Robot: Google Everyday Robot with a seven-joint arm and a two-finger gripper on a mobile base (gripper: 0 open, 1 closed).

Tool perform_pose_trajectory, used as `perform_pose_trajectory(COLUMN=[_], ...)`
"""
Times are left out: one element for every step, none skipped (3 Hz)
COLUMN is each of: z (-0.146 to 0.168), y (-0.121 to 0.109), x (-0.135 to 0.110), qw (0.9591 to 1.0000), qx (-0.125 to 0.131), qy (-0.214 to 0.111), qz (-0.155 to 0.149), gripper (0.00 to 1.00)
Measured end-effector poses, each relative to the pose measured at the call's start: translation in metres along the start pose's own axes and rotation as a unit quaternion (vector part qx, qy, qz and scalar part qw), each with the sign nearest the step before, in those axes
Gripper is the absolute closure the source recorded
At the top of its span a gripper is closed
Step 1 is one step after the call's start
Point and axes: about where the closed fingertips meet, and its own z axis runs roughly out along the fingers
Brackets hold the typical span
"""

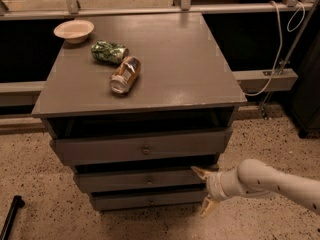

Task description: Open middle drawer

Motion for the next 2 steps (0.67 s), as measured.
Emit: perform_pose_trajectory(z=[-0.003,0.003], y=[-0.021,-0.031], x=[0.019,0.032], qw=[0.9997,0.9990], qx=[0.012,0.018], qy=[0.019,0.039], qz=[-0.008,-0.013], gripper=[0.00,0.00])
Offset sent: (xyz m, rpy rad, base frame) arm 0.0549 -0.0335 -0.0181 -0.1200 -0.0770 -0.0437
